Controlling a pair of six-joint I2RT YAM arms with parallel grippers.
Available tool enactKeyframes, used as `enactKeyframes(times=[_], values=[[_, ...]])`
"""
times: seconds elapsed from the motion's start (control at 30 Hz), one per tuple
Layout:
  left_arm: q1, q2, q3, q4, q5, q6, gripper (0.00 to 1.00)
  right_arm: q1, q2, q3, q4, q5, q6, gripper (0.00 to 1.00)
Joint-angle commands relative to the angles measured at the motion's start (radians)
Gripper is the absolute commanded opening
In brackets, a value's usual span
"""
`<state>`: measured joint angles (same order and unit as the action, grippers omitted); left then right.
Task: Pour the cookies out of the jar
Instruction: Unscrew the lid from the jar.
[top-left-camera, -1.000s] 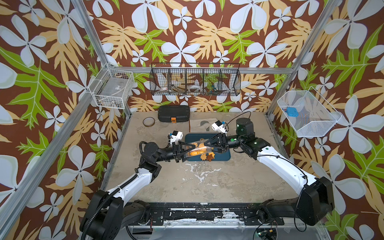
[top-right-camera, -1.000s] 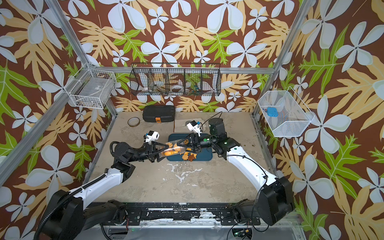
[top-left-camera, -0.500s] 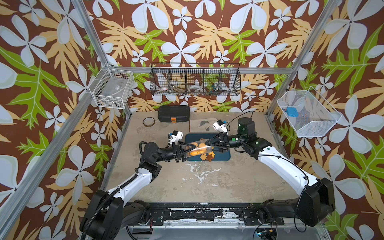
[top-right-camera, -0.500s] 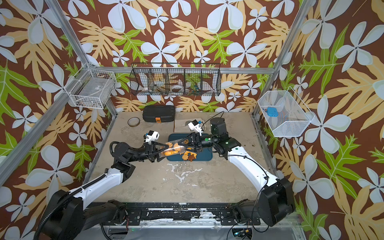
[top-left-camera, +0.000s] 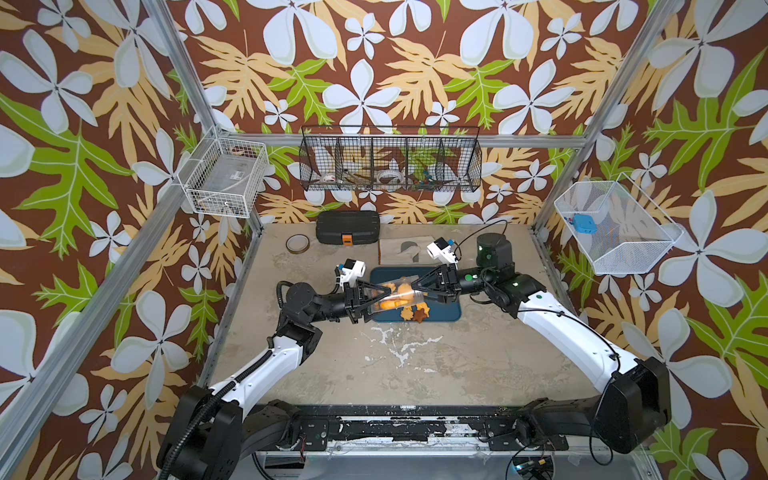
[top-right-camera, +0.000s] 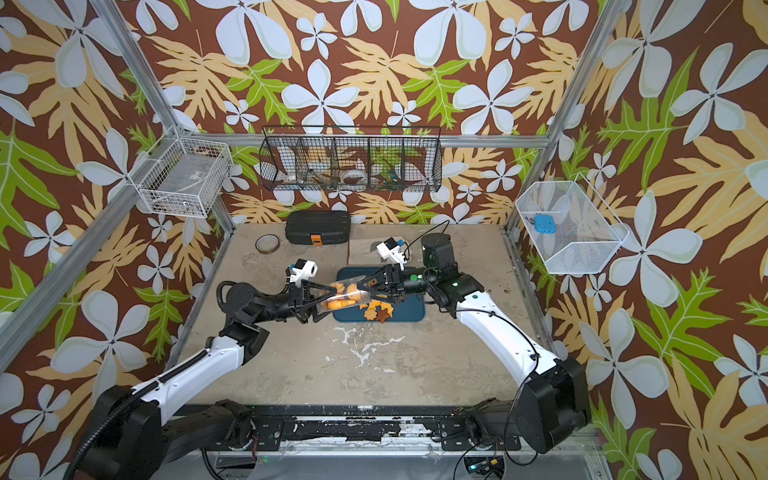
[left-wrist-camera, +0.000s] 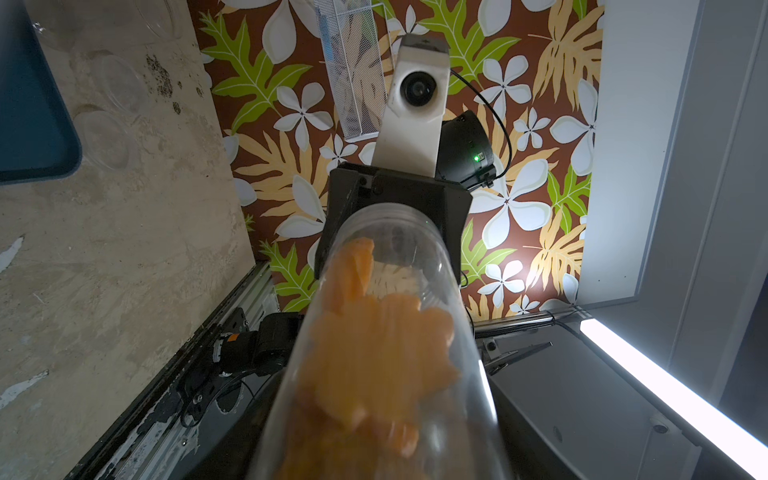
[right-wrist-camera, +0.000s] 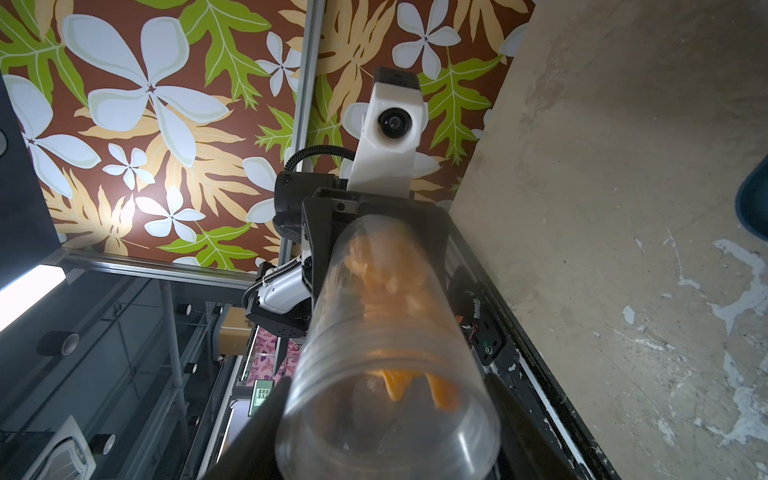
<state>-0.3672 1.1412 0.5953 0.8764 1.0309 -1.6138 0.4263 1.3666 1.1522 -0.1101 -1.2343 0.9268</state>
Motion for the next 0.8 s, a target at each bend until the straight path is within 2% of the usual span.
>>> enactKeyframes(times=[0.0,0.1,0.27,0.43,0.6,0.77], values=[[0.003,-0.024,0.035,-0.134,-0.014,-0.058,0.53,0.001,-0.006,0.033,-0.019,0.012,-0.152,0.53],[0.004,-0.048,0.013,-0.153,0.000,-0.131,0.52,0.000,-0.016,0.043,-0.009,0.052,-0.201,0.52],[0.032,-0.067,-0.036,-0.015,0.030,-0.338,0.52,0.001,-0.074,-0.019,0.111,0.094,-0.210,0.52],[0.043,-0.057,0.002,-0.073,0.103,-0.340,0.51,0.000,-0.159,-0.092,0.220,0.142,-0.260,0.51],[0.043,-0.039,0.021,-0.049,0.131,-0.383,0.51,0.004,-0.222,-0.171,0.331,0.167,-0.312,0.50],[0.043,-0.025,0.027,0.002,0.131,-0.432,0.50,0.015,-0.245,-0.164,0.262,0.216,-0.453,0.49]])
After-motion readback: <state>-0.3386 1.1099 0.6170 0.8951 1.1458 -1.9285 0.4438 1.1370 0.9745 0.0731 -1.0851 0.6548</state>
